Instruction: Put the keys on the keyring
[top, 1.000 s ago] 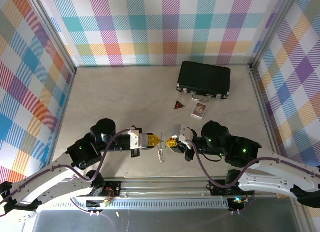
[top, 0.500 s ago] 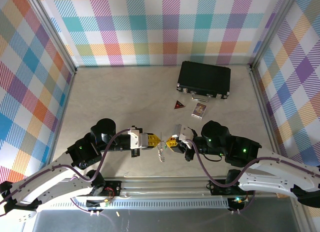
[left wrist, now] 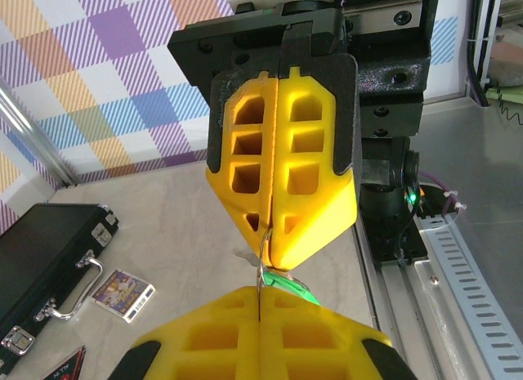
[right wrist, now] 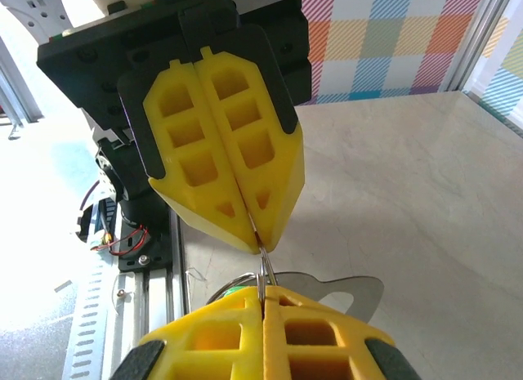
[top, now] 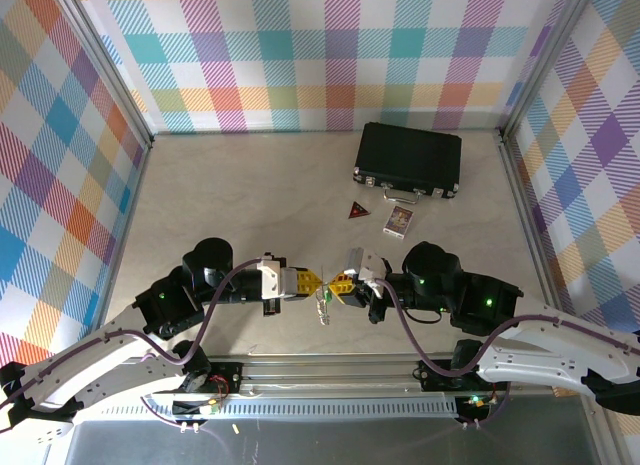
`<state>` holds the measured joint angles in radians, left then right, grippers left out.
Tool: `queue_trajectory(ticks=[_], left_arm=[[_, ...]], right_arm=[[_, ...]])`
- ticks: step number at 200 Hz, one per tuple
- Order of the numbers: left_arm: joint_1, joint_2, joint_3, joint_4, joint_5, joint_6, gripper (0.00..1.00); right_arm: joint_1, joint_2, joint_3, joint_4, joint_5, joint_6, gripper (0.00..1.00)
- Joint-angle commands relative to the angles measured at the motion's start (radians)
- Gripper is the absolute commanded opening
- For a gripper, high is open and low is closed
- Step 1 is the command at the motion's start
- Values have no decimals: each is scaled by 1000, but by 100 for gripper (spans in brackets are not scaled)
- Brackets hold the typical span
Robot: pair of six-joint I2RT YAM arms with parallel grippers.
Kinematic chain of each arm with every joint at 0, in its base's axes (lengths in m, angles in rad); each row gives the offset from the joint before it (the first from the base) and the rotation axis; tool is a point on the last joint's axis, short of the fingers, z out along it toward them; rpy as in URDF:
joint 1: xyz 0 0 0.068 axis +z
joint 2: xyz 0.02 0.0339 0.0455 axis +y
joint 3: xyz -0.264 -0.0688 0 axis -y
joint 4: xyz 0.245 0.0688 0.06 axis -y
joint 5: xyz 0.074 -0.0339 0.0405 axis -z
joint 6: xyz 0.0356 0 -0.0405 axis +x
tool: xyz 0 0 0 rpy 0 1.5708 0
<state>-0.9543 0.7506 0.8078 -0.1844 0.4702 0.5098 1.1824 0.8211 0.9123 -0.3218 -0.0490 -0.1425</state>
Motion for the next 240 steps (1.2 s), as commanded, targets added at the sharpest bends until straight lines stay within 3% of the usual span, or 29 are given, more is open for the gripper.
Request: queue_trajectory(ticks=[1, 66, 148, 204, 240], left_arm=[[-12, -10, 11, 5, 1, -2, 0], [-15, -11, 10, 5, -3, -1, 0], [-15, 7, 14, 10, 1, -13, 0], [-12, 83, -8, 117, -66, -203, 0], [-8, 43, -58, 158, -57, -262, 0]], right_arm=[[5, -9, 13, 46, -9, 14, 0], [5, -37, 34, -97, 64, -14, 0], [5, -14, 36, -61, 38, -35, 0], [5, -56, 7, -65, 58, -22, 0], [5, -79, 16, -134, 78, 4, 0]])
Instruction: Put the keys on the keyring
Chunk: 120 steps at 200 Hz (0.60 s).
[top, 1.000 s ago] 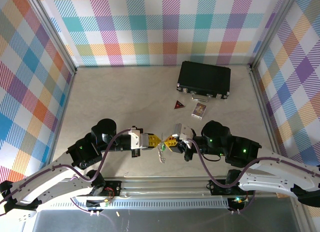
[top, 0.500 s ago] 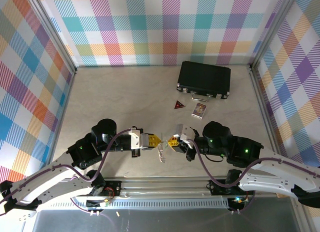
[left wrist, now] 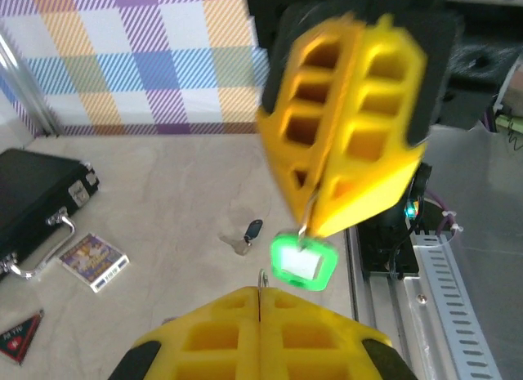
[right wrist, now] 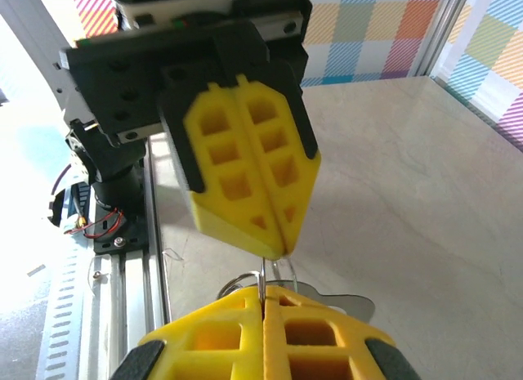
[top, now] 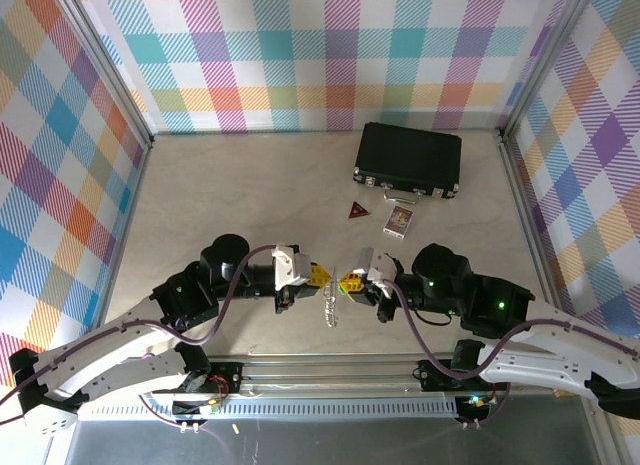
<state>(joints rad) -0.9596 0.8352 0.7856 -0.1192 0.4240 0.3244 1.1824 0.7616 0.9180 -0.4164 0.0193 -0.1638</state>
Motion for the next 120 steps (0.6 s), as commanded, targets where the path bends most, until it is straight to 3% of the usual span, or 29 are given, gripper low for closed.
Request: queue_trajectory(ticks=[1, 120], left_arm=[[-2, -44, -39, 95, -10, -78, 0], [38, -197, -149, 196, 98, -111, 0]], right_arm=[[4, -19, 11, -42, 10, 26, 0], [4, 88, 106, -88, -142, 57, 0]])
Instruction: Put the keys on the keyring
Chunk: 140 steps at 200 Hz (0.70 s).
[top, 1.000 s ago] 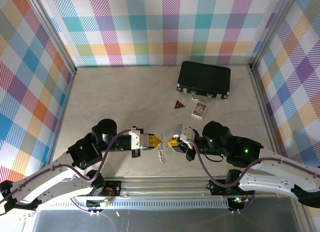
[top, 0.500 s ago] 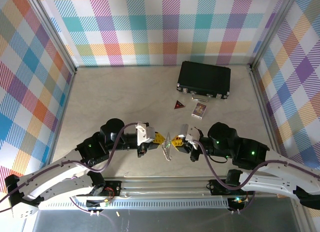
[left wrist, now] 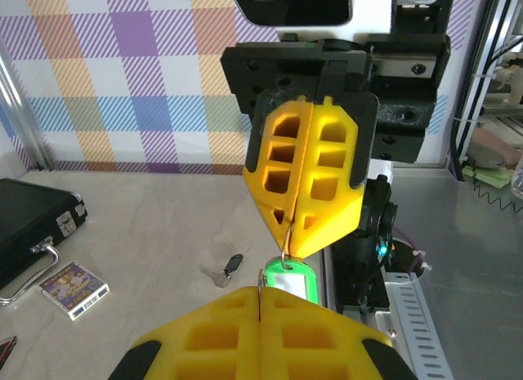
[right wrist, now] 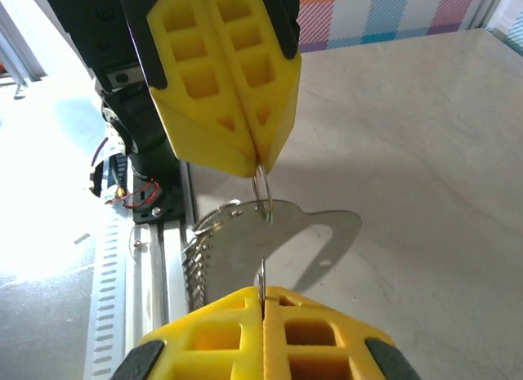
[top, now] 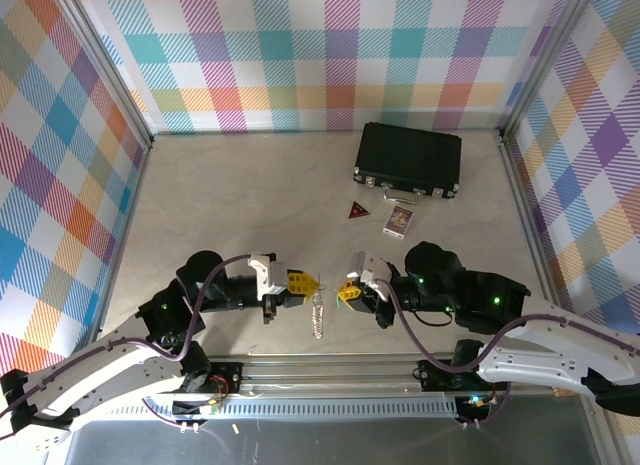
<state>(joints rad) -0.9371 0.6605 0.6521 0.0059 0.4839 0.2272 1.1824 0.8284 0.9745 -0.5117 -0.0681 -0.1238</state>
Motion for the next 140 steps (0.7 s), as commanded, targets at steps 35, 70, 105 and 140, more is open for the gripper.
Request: queue_trajectory(ticks=[35, 70, 105, 140], left_arm=[[16, -30, -37, 100, 53, -23, 0], [20, -38, -53, 120, 58, -31, 0], [21, -47, -60, 122, 59, -32, 0], [22, -56, -59, 108, 55, -28, 0]], right_arm=[[3, 45, 65, 17, -66, 18, 0], [3, 68, 72, 12, -54, 18, 0], [3, 77, 72, 16, -42, 18, 0], [3, 59, 60, 23, -19, 18, 0]])
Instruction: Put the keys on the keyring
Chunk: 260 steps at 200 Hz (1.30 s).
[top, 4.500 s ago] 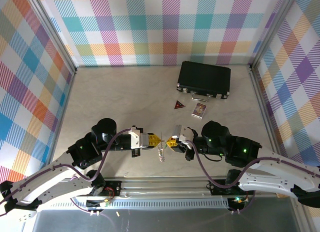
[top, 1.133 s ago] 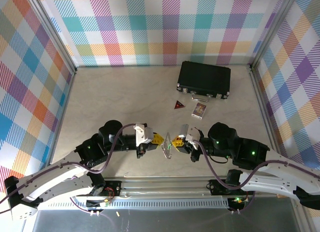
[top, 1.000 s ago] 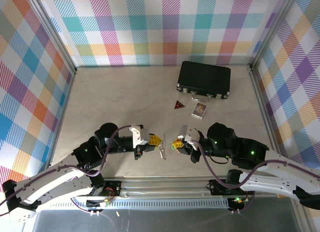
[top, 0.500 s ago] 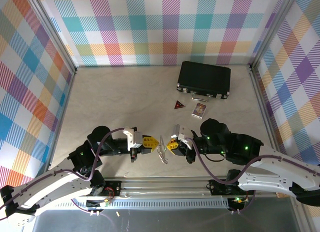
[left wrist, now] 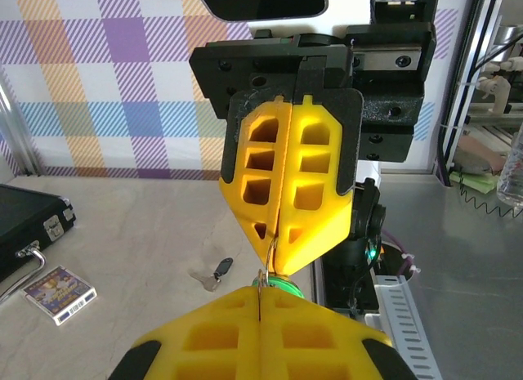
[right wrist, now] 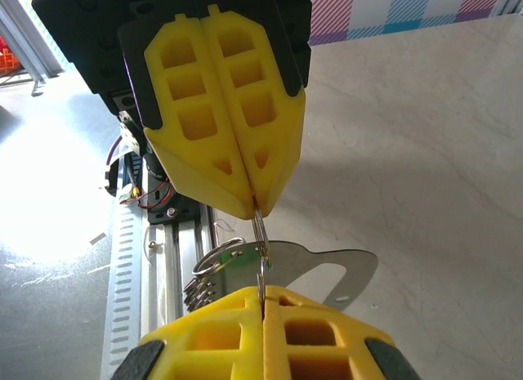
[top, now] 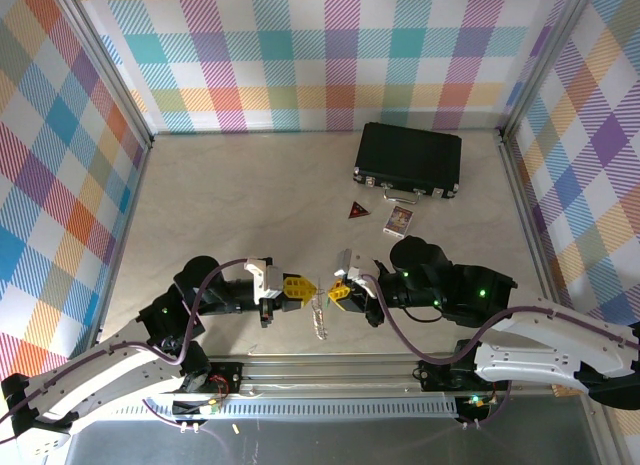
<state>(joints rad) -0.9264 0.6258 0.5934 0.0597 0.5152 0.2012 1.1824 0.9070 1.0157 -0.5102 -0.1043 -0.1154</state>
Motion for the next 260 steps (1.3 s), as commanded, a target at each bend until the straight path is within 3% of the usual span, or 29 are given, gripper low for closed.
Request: queue_trajectory(ticks=[1, 260], left_arm=[[12, -20, 1, 54, 23, -2, 0], [12, -29, 3, 38, 27, 3, 0]], right_arm=[[3, -20, 18, 20, 18, 26, 0], [3, -6, 9, 41, -19, 37, 0]])
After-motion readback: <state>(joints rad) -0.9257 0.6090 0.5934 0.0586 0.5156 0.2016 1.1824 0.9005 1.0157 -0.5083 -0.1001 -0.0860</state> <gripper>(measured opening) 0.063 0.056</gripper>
